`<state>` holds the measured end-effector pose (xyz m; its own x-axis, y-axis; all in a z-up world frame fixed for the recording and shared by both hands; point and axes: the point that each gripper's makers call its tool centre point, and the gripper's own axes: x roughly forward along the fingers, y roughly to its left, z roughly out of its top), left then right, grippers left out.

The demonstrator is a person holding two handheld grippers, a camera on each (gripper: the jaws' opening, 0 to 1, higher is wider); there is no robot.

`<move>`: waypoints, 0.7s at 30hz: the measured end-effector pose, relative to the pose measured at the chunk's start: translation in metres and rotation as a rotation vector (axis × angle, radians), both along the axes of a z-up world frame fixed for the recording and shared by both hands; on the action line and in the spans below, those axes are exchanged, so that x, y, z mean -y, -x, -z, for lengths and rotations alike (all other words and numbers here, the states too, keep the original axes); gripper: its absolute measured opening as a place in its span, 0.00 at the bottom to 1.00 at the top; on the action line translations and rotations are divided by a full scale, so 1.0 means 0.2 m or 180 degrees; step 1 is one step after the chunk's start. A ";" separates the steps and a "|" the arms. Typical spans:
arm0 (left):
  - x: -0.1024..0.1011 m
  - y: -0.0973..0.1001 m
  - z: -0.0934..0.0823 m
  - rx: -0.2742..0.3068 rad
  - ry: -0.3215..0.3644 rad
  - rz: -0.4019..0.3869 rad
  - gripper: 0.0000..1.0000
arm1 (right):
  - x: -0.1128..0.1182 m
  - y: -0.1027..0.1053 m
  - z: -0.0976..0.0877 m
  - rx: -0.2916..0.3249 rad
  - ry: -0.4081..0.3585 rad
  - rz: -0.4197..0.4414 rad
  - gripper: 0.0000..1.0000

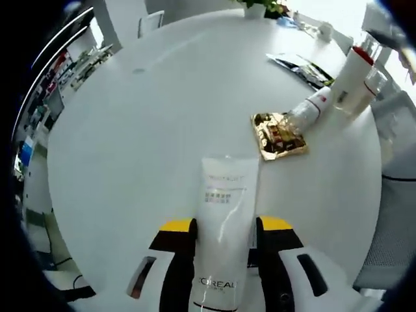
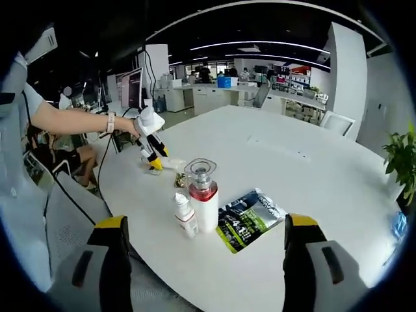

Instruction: Arrange the skincare products in the storage area until every visible bottle or jar stands upright without overlapping.

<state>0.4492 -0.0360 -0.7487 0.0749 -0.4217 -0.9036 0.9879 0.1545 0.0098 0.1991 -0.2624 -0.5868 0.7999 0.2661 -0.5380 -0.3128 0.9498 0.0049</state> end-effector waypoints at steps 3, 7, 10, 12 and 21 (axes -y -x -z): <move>0.02 0.01 -0.01 -0.0022 0.0059 0.0026 0.33 | 0.00 0.00 0.01 -0.0012 -0.0004 -0.0006 0.99; 0.04 0.04 -0.02 -0.0020 0.0116 0.0058 0.31 | 0.00 0.00 0.01 -0.0030 -0.0007 -0.0009 0.99; 0.04 0.05 -0.01 -0.0026 0.0121 0.0030 0.30 | -0.01 -0.01 0.02 -0.0043 -0.0002 -0.0013 0.99; 0.04 0.05 -0.01 -0.0021 0.0114 0.0012 0.30 | -0.02 -0.01 0.02 -0.0046 -0.0007 -0.0031 0.99; 0.04 0.04 -0.01 -0.0023 0.0074 -0.0213 0.26 | -0.06 -0.01 0.03 -0.0065 -0.0007 -0.0093 0.99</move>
